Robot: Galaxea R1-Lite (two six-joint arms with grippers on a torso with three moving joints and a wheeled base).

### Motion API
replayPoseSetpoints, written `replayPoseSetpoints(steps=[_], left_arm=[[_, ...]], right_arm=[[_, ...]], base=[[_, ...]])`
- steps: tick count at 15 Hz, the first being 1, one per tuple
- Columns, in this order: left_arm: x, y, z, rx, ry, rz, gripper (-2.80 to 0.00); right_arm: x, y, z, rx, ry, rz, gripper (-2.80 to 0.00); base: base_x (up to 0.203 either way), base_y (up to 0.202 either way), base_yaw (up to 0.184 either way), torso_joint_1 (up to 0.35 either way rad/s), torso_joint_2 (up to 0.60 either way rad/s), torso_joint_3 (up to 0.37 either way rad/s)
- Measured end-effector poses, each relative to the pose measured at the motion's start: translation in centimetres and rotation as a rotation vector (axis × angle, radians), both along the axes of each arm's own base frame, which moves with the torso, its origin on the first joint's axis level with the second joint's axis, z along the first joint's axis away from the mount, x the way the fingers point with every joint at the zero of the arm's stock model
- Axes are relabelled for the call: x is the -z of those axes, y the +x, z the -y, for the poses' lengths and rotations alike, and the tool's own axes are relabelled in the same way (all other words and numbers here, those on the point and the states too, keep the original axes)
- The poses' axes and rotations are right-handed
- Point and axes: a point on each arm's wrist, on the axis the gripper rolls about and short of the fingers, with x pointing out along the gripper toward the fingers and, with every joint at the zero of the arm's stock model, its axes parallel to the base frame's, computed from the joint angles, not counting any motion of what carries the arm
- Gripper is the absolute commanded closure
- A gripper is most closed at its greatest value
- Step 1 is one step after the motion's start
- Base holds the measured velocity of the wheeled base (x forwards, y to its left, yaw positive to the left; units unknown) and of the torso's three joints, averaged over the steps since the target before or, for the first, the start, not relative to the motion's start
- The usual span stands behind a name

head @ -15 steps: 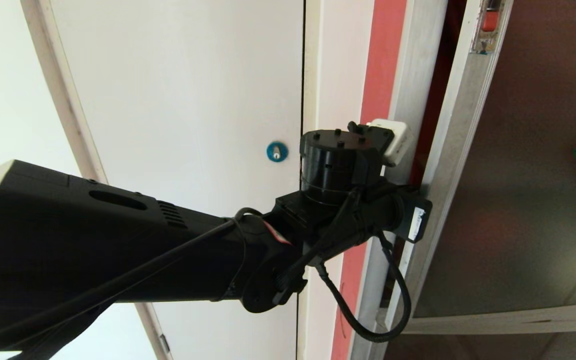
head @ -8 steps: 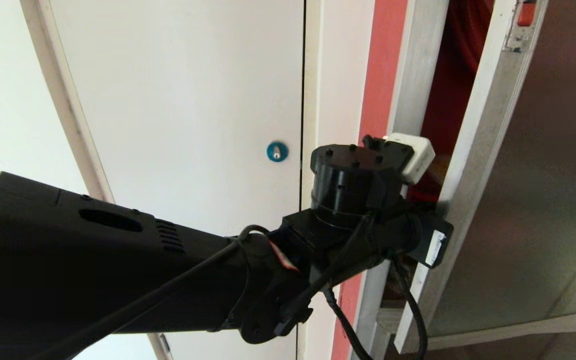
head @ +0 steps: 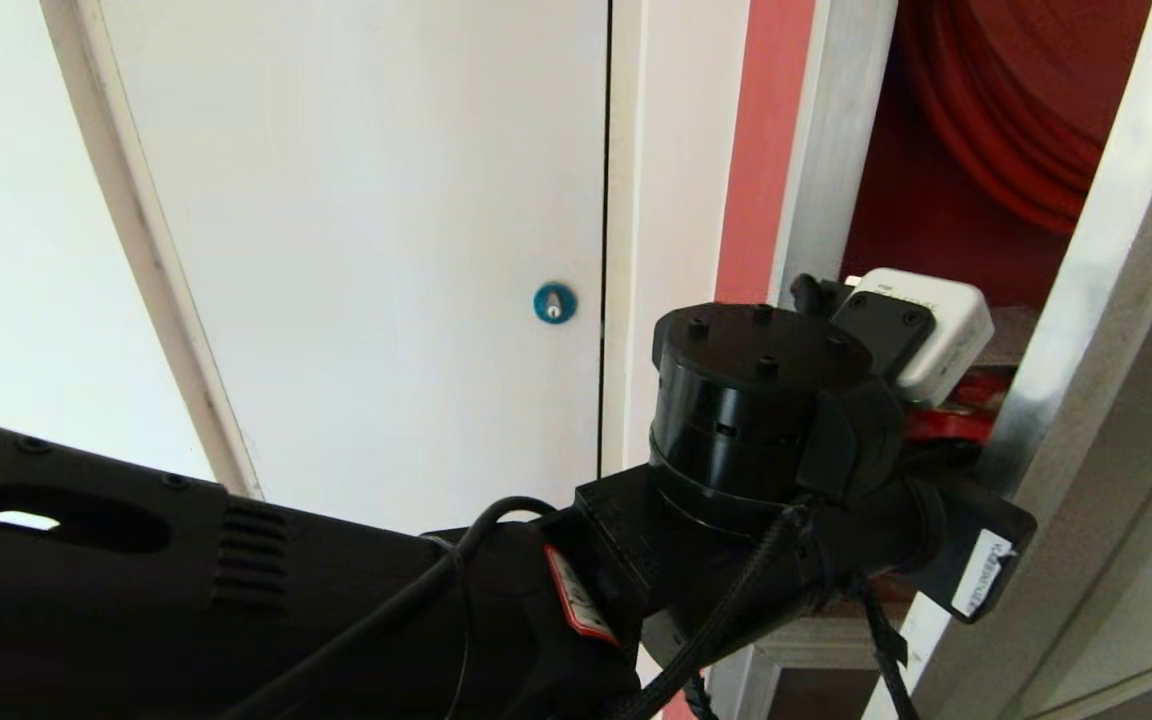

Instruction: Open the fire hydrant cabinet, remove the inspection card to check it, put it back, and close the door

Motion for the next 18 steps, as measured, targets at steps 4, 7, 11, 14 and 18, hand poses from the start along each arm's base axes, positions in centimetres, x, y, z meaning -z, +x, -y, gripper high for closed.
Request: replayPoseSetpoints(steps=[4, 7, 11, 14, 18], left_arm=[[0.1, -1.9, 0.7, 0.054, -0.001, -0.013, 0.0], [0.5, -3.2, 1.3, 0.092, 0.002, -0.045, 0.0], [0.8, -4.5, 1.9, 0.127, 0.005, -0.068, 0.0], [1.1, -5.2, 2.2, 0.148, 0.008, -0.097, 0.0], [1.1, -6.5, 2.7, 0.182, 0.005, -0.118, 0.0]], right_arm=[[0.0, 0.0, 0.0, 0.0, 0.001, 0.0, 0.0], [0.0, 0.0, 0.0, 0.0, 0.001, 0.0, 0.0], [0.0, 0.0, 0.0, 0.0, 0.0, 0.0, 0.0], [0.0, 0.0, 0.0, 0.0, 0.0, 0.0, 0.0], [0.0, 0.0, 0.0, 0.0, 0.0, 0.0, 0.0]], base=[[0.0, 0.0, 0.0, 0.0, 0.0, 0.0], [0.0, 0.0, 0.0, 0.0, 0.0, 0.0], [0.0, 0.0, 0.0, 0.0, 0.0, 0.0], [0.0, 0.0, 0.0, 0.0, 0.0, 0.0], [0.0, 0.0, 0.0, 0.0, 0.0, 0.0]])
